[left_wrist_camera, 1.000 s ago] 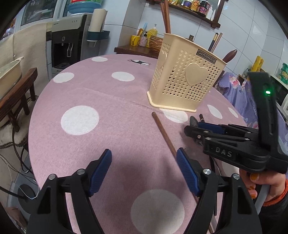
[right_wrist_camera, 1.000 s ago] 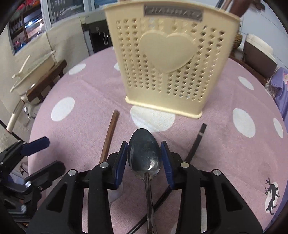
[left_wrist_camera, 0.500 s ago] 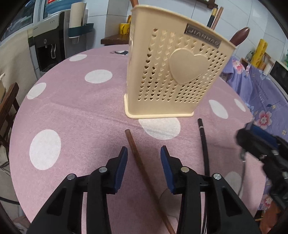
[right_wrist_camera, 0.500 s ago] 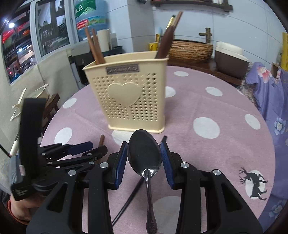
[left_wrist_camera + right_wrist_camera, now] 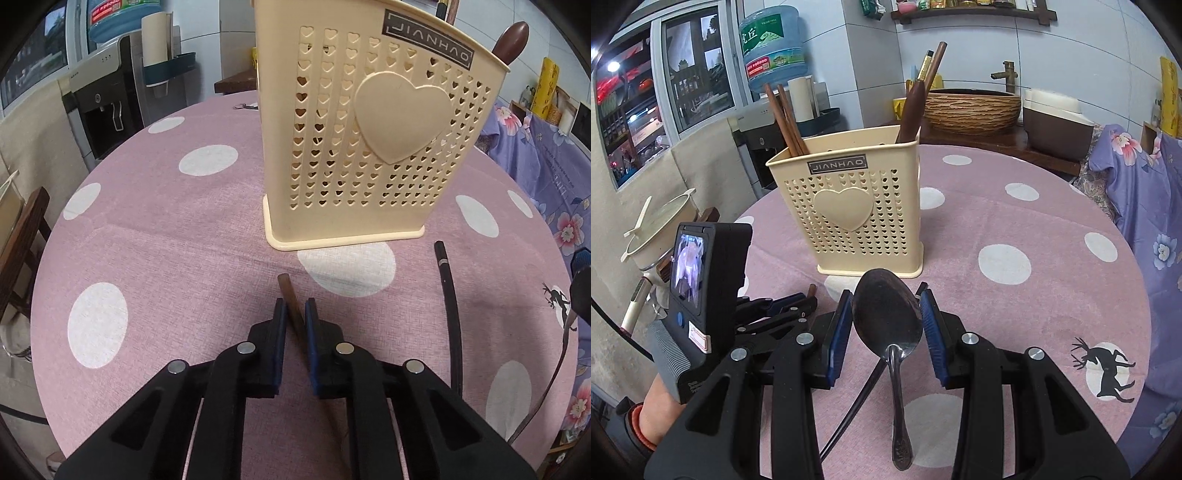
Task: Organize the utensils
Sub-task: 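Close left tool on the brown chopstick while right tool holds the spoon, then lift and carry the chopstick and metal spoon toward the beige holder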
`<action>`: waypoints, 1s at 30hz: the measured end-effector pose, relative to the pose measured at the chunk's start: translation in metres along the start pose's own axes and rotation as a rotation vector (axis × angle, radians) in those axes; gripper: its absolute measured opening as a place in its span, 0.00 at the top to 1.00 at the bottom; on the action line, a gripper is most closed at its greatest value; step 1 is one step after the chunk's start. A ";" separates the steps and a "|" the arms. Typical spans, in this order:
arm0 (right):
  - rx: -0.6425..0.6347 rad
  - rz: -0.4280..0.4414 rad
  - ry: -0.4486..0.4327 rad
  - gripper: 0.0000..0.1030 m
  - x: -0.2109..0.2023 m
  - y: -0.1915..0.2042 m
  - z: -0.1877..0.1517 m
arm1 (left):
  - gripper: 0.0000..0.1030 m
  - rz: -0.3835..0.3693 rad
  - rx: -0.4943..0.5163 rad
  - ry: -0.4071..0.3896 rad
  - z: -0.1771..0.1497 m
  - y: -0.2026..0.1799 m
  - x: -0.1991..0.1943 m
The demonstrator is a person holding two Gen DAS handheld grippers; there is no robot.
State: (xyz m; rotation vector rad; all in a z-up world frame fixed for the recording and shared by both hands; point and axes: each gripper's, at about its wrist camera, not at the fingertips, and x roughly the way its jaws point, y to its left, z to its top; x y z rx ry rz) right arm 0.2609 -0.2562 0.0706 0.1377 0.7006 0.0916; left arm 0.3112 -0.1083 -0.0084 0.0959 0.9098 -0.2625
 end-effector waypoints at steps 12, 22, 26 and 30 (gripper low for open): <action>0.009 0.020 -0.003 0.63 0.000 0.002 -0.001 | 0.92 0.000 -0.014 -0.009 0.002 0.000 0.001; 0.029 0.068 -0.029 0.63 -0.004 0.000 0.002 | 0.92 -0.047 -0.066 -0.101 0.012 0.014 -0.030; 0.035 0.080 -0.046 0.63 -0.010 0.000 0.007 | 0.92 -0.066 -0.085 -0.164 0.019 0.021 -0.053; 0.037 0.096 -0.059 0.63 -0.017 0.002 0.014 | 0.92 -0.088 -0.093 -0.224 0.026 0.024 -0.078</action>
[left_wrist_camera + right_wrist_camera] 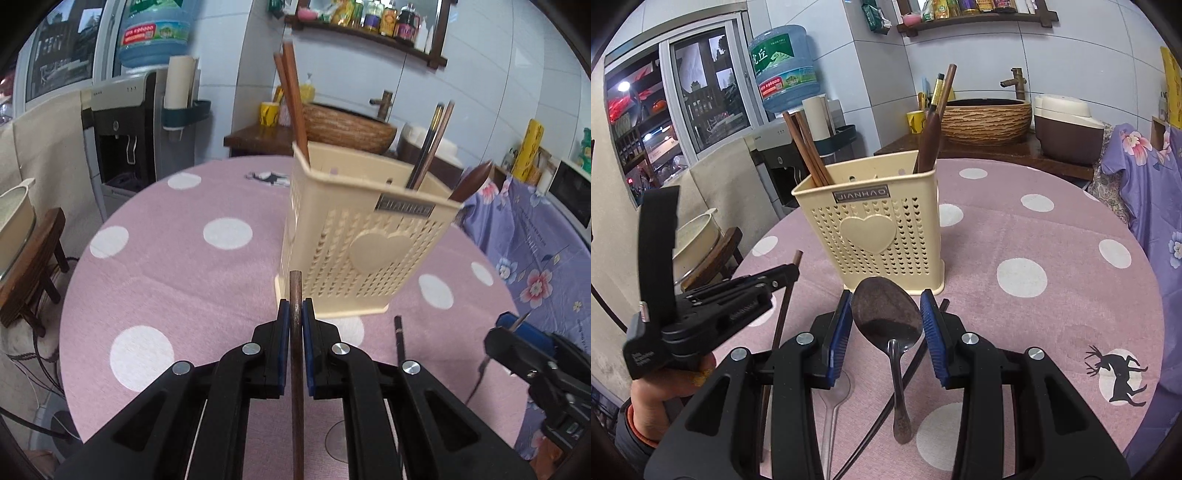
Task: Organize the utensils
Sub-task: 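Lift and carry the chopstick and metal spoon toward the beige holder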
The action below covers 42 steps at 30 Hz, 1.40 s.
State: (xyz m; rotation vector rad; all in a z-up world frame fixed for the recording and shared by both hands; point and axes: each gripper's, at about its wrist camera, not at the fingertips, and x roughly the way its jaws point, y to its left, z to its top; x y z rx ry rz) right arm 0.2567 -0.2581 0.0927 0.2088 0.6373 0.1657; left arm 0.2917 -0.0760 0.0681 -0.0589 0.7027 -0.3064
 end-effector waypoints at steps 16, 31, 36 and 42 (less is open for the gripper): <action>-0.021 0.028 -0.043 0.64 -0.018 0.015 0.017 | 0.92 -0.050 0.007 -0.126 0.018 -0.001 -0.052; -0.030 0.032 -0.040 0.64 -0.016 0.020 0.017 | 0.92 -0.070 0.018 -0.184 0.024 0.001 -0.075; -0.036 0.035 -0.037 0.64 -0.016 0.022 0.017 | 0.92 -0.077 0.016 -0.185 0.024 0.002 -0.078; -0.043 0.035 -0.036 0.64 -0.016 0.024 0.017 | 0.92 -0.079 0.018 -0.193 0.025 0.004 -0.082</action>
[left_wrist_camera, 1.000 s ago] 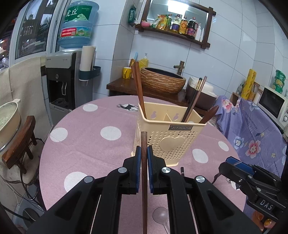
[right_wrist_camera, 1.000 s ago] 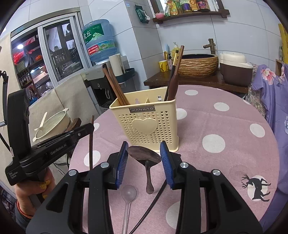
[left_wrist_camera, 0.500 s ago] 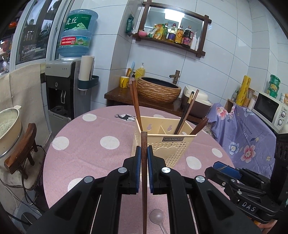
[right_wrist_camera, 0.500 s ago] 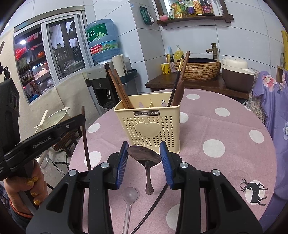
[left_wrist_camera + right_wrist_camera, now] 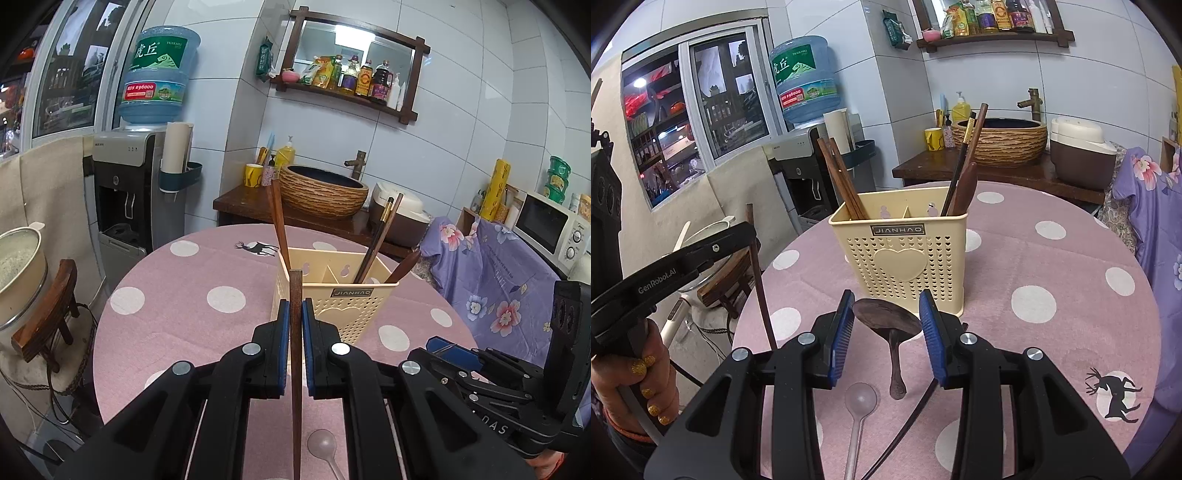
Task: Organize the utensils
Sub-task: 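Lift and carry the chopstick and metal spoon toward the beige holder, then lower both utensils into the holder and open both tools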
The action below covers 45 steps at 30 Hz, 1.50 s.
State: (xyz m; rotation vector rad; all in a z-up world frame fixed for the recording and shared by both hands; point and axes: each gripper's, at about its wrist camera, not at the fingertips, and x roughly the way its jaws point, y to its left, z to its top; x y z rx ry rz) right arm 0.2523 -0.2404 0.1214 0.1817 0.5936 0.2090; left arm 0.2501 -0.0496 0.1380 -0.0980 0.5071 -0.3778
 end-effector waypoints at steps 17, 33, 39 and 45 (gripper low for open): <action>-0.005 0.024 0.019 0.64 0.003 0.002 0.003 | 0.92 -0.034 -0.007 -0.008 0.014 0.001 -0.008; -0.048 0.089 -0.064 0.64 -0.021 0.015 0.066 | 0.92 -0.089 0.027 -0.063 0.076 -0.011 -0.021; -0.072 0.056 -0.161 0.64 -0.031 0.020 0.120 | 0.92 -0.092 -0.007 -0.124 0.122 -0.014 -0.027; -0.036 -0.001 -0.211 0.64 -0.013 0.009 0.157 | 0.92 -0.056 -0.032 -0.217 0.160 -0.021 -0.022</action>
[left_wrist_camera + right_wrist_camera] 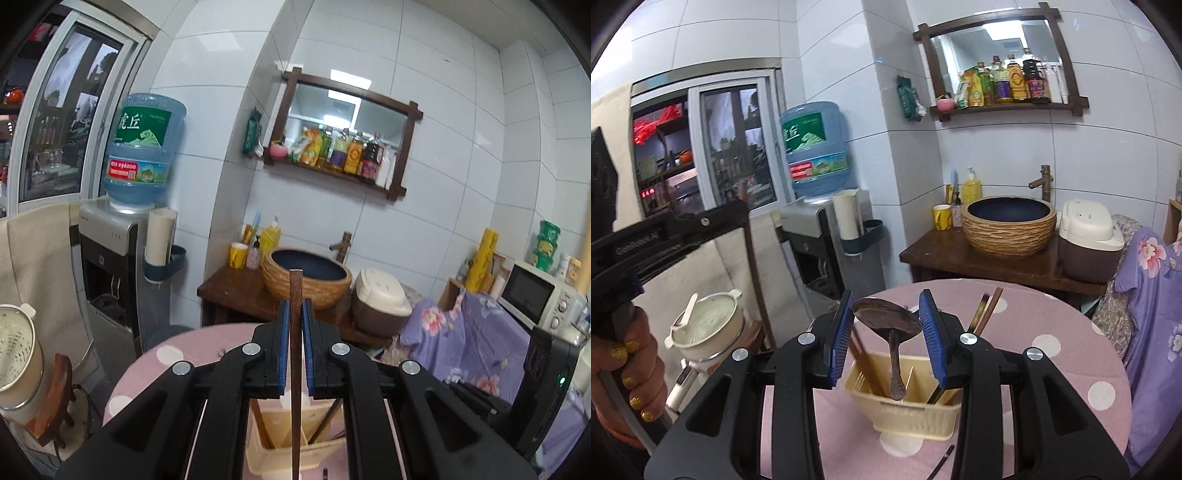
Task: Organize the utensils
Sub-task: 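Lower both utensils into the holder and open both tools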
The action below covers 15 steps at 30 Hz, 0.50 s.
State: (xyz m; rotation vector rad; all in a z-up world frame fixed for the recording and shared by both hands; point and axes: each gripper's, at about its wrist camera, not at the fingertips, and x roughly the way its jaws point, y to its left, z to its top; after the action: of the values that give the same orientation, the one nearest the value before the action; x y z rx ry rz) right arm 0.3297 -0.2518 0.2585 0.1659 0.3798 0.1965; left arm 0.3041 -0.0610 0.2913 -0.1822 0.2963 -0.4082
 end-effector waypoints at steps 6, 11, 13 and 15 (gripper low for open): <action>-0.029 -0.060 0.027 0.64 0.032 -0.005 -0.010 | 0.92 0.033 -0.025 -0.049 -0.001 -0.001 0.030; -0.046 -0.085 0.068 0.64 0.055 -0.012 -0.027 | 0.92 0.065 -0.036 -0.081 -0.018 0.004 0.047; -0.056 -0.096 0.076 0.64 0.059 -0.014 -0.036 | 0.92 0.085 -0.021 -0.095 -0.032 0.004 0.052; -0.067 -0.103 0.088 0.64 0.065 -0.016 -0.043 | 0.92 0.099 -0.014 -0.112 -0.038 0.005 0.054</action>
State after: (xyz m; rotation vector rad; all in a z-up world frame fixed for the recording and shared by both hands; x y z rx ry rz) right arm 0.3748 -0.2476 0.1930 0.0718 0.4680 0.1150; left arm 0.3412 -0.0839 0.2406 -0.2028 0.1969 -0.2969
